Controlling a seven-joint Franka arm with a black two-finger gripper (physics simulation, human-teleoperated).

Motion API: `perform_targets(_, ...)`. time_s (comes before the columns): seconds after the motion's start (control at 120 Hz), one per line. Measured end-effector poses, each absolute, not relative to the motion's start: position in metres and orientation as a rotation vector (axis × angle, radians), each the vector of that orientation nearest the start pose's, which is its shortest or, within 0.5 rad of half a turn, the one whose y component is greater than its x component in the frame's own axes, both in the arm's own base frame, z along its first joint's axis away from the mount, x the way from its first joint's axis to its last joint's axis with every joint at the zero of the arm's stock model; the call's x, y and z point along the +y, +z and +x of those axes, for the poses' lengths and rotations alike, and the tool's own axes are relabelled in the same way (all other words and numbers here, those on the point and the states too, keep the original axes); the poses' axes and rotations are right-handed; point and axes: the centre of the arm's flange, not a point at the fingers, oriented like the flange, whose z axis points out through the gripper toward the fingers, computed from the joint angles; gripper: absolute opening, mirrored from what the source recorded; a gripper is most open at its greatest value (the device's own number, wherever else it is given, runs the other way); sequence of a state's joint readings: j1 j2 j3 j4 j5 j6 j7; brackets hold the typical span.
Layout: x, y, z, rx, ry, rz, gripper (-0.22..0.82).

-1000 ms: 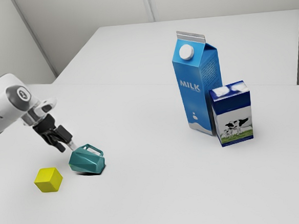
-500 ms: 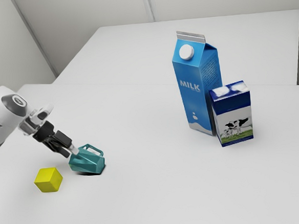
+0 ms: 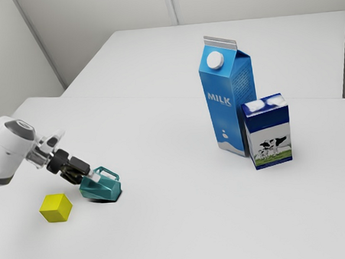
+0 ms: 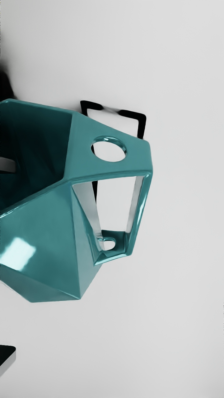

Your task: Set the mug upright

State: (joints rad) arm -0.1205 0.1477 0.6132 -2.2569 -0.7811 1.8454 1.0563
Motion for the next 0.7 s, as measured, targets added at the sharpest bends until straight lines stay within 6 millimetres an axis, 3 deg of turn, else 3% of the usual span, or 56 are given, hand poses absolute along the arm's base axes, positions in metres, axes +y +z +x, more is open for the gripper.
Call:
perform_targets(0.233,0.182,0.289,0.449,-0.137,0.104,2.337,0.57)
perform_targets(0.7,0.183,0.282,0.44,-0.136,0.111,2.315,0.19)
